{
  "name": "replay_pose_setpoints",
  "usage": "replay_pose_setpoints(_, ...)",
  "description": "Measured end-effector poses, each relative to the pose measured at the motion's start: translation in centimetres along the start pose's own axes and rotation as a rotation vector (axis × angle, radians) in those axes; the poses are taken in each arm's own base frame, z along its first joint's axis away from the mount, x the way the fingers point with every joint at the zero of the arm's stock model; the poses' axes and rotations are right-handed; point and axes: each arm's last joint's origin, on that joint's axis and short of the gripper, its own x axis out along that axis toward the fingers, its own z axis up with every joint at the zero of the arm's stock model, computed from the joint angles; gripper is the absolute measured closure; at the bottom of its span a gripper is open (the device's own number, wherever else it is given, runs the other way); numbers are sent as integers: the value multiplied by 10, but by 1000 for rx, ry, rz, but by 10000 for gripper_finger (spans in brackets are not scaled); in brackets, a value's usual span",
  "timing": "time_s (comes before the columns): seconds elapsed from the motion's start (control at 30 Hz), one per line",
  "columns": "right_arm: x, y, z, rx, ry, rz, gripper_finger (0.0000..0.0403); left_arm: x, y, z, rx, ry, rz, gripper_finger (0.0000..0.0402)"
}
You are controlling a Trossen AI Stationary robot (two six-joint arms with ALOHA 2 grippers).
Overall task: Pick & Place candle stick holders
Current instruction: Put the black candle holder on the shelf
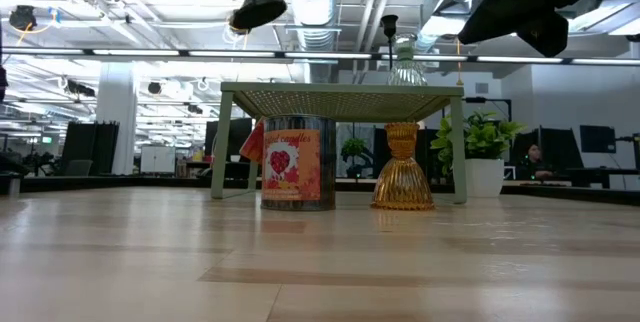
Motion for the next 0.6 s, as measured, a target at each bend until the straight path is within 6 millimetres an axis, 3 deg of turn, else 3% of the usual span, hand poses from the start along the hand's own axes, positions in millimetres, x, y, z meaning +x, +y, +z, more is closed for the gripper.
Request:
replay_pose_setpoints(0.33, 0, 0, 0, -4, 3, -3, 401, 25, 25, 57, -10, 12, 5, 399)
replay_pose_setpoints(0.6, 0, -7, -5, -62, 45, -57, 401, 23, 53, 74, -123, -23, 47, 399)
